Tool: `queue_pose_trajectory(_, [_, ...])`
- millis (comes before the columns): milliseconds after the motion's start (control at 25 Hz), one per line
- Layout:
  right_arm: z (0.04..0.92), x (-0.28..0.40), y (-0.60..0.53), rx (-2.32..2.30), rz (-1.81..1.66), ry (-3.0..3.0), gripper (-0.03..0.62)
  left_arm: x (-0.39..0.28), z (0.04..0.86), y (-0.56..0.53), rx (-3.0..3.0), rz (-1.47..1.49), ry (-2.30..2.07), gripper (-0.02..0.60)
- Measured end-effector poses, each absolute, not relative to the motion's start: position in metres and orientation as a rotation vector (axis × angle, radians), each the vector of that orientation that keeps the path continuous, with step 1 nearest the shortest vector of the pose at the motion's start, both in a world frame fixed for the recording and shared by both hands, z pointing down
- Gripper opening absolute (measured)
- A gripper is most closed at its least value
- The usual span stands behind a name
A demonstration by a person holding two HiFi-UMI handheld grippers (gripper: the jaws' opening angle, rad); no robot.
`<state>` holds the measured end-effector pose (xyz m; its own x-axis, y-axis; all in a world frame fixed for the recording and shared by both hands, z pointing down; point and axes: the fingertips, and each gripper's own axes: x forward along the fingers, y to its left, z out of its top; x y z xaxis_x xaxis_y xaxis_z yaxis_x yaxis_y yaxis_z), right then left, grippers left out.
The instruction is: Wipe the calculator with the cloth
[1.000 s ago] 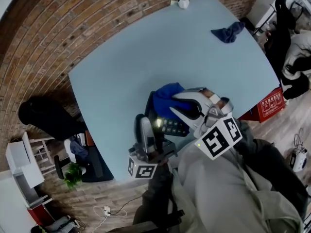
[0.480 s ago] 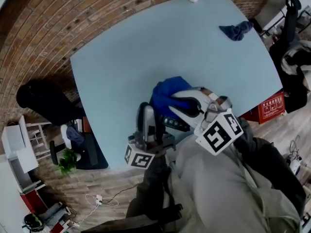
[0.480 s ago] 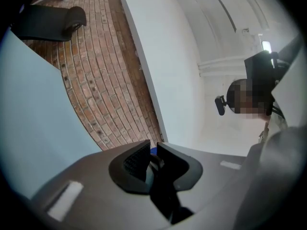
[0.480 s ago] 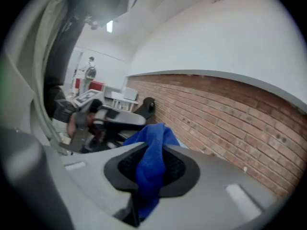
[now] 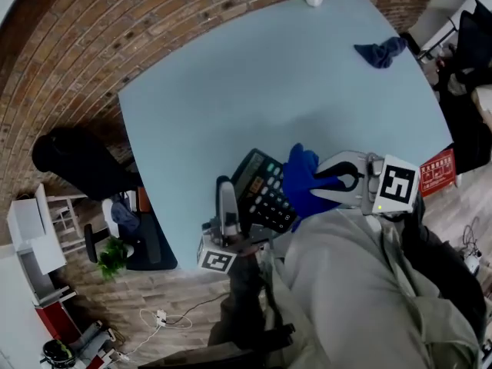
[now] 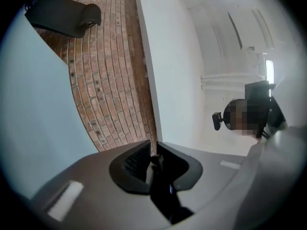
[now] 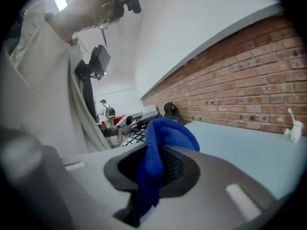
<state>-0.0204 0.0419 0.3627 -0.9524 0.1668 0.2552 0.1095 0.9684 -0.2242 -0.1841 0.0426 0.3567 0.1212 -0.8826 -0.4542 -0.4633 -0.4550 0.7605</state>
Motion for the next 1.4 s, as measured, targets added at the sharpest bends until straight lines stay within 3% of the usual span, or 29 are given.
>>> queue_pose_trajectory(360, [0.337, -0.049, -0.03, 0.211, 0.221, -2.989, 0.06, -0.137, 0.329, 0.033, 2.059, -1.384, -0.866, 0.038])
queue_pose_trajectory(800, [0.349, -0.014, 0.071, -0.348, 0.211, -2.854, 0.06, -0.2, 0.326, 0.03, 1.829, -1.656, -0.965, 0.038])
queue_pose_trajectory(1120, [0.298, -0.01, 0.001, 0.191, 0.267, -3.134, 0.06, -0.171, 0.312, 0.029, 1.846, -1.679, -0.756, 0.038])
queue_pose_trajectory(1400, [0.286, -0.034, 0.0, 0.064, 0.198, -3.161, 0.06, -0.158, 0.318, 0.027, 1.824, -1.654, -0.682, 0.038])
